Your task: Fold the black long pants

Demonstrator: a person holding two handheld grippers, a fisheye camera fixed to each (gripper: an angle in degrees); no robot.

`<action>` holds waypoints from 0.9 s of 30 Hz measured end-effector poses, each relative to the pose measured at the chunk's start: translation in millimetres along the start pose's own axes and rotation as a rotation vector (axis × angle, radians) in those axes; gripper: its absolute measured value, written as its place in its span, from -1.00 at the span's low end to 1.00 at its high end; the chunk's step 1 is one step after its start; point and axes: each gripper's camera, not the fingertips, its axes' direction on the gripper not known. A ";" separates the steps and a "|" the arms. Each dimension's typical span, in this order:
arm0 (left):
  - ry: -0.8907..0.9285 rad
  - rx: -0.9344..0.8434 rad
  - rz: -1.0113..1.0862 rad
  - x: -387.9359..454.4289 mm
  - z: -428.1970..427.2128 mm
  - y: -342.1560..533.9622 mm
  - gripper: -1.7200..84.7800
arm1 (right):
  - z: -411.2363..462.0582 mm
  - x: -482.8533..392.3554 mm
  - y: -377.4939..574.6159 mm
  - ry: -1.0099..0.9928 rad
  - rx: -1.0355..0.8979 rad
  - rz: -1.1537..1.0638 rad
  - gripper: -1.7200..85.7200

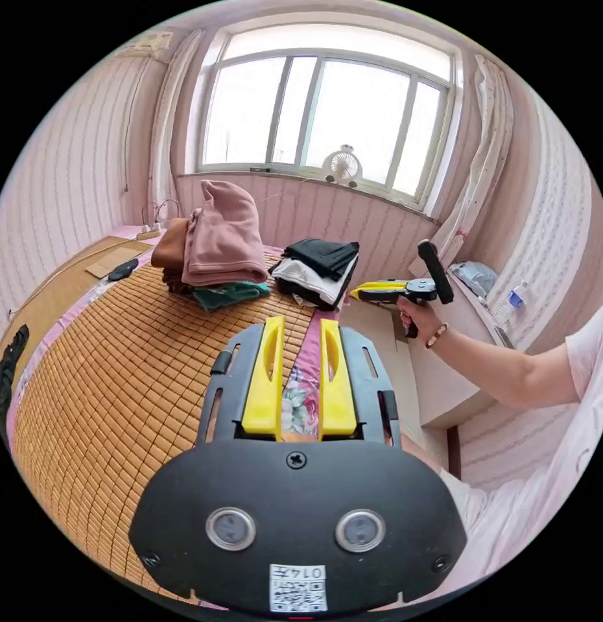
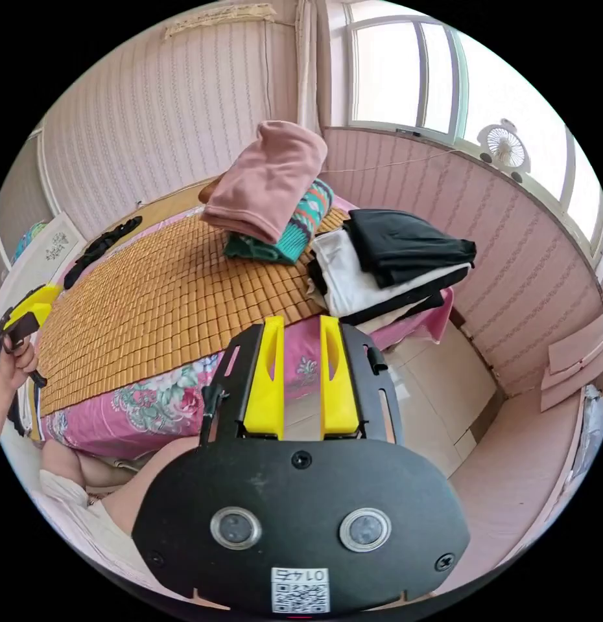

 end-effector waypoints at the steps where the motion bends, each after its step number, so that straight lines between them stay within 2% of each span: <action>1: 0.020 -0.017 0.008 -5.3 38.7 -29.4 -0.75 | 2.8 21.7 -15.1 0.008 0.012 0.043 -0.77; 6: 0.091 -0.109 0.032 -16.6 184.4 -126.6 -0.71 | 13.3 102.1 -49.9 0.017 0.125 0.303 -0.73; 10: 0.070 -0.231 0.078 -21.1 289.9 -180.8 -0.68 | 37.3 164.1 -46.6 -0.174 0.115 0.557 -0.74; 13: 0.088 -0.236 0.105 -23.6 345.1 -207.5 -0.68 | 29.9 187.6 -39.4 -0.215 0.187 0.597 -0.79; 15: 0.043 -0.296 0.099 -25.6 380.8 -214.5 -0.69 | 21.1 198.7 -33.9 -0.245 0.230 0.612 -0.81; 16: 0.036 -0.391 0.051 -30.9 406.3 -212.7 -0.70 | 16.6 205.2 -30.6 -0.258 0.244 0.618 -0.83; 17: 0.036 -0.407 -0.001 -37.3 418.6 -208.1 -0.71 | 14.1 208.3 -29.0 -0.265 0.248 0.623 -0.85; 19: 0.054 -0.354 0.017 -42.4 414.4 -203.1 -0.75 | -1.0 218.3 -24.5 -0.325 0.281 0.611 -0.89; 21: 0.121 -0.369 0.045 -49.8 406.7 -202.9 -0.87 | -20.3 222.8 -22.8 -0.413 0.331 0.572 -0.91; 27: 0.309 -0.305 -0.148 -96.5 330.3 -193.7 -0.97 | -93.7 203.9 -21.6 -0.520 0.418 0.462 -0.94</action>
